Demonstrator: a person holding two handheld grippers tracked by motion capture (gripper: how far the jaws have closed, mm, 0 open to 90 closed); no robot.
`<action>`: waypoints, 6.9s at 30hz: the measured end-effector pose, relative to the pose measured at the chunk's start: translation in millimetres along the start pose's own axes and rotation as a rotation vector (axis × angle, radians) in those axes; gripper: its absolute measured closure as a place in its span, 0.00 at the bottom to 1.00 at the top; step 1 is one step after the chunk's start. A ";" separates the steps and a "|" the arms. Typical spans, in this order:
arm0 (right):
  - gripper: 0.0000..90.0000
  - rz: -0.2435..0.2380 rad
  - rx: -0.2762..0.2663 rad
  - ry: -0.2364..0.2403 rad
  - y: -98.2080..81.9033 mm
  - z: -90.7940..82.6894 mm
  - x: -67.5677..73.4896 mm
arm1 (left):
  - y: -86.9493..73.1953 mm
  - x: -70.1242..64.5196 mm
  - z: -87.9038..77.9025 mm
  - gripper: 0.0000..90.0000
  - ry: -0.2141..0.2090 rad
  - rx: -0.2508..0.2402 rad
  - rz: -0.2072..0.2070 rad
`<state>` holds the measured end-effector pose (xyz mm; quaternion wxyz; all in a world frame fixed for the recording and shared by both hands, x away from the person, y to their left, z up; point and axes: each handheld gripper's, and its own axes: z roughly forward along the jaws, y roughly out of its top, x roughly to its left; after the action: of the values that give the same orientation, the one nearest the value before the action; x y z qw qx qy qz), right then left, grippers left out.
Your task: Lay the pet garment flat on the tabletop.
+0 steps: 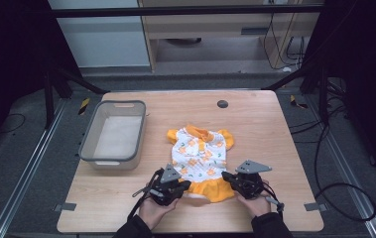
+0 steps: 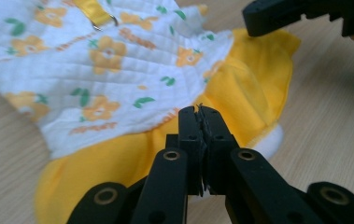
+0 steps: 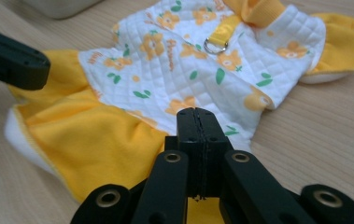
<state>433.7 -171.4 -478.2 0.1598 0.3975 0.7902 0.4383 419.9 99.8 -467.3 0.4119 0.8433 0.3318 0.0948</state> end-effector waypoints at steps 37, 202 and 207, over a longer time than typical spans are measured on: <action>1.00 -0.025 -0.029 0.126 4.2 3.2 35.4 | -28.7 7.3 -0.2 1.00 -0.003 0.134 0.024; 1.00 0.045 0.025 -0.186 50.0 101.4 -74.6 | -8.7 37.9 3.7 0.91 0.043 0.084 0.082; 1.00 0.043 -0.045 -0.157 59.7 76.3 -68.7 | -5.2 39.1 -14.3 0.79 0.053 0.007 0.052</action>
<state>552.1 -163.1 -479.0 0.2210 0.4437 0.7565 0.4266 441.0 136.0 -466.5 0.3973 0.8505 0.3207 0.1266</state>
